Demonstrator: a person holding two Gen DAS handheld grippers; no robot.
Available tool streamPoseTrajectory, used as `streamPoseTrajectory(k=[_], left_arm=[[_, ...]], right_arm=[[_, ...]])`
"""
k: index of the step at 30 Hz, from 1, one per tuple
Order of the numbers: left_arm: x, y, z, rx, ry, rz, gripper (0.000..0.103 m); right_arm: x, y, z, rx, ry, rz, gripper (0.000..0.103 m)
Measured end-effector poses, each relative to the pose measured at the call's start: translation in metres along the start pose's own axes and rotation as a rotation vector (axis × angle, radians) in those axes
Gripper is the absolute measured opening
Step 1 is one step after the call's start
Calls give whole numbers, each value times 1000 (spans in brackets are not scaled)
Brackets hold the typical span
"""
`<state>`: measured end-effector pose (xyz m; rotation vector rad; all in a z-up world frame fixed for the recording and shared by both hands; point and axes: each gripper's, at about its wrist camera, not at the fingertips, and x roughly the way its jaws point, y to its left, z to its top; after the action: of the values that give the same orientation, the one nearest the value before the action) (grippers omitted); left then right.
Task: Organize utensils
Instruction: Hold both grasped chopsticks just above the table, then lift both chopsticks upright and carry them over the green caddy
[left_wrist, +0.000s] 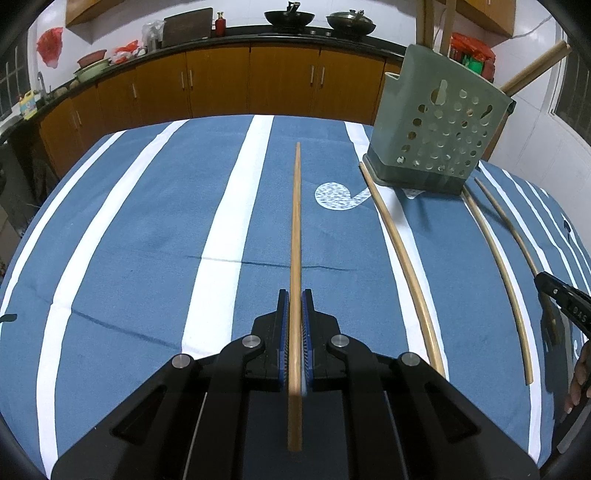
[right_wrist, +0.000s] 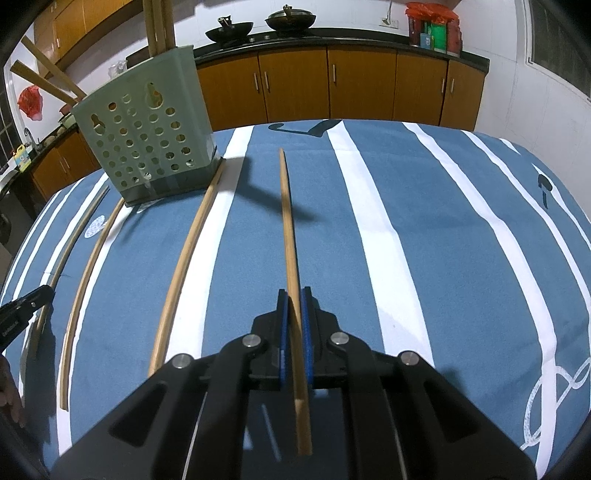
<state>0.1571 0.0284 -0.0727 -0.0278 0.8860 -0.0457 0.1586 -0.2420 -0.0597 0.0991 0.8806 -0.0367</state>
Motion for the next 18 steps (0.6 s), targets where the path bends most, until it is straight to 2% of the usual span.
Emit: streamPoseTrajectory(k=[14, 18], left_arm=[[-1, 0, 2, -2, 10, -6, 8], [-11, -2, 6, 11, -16, -16, 7]], right_arm=[[-5, -1, 1, -19, 0, 1, 8], [-15, -3, 6, -15, -30, 6, 8]])
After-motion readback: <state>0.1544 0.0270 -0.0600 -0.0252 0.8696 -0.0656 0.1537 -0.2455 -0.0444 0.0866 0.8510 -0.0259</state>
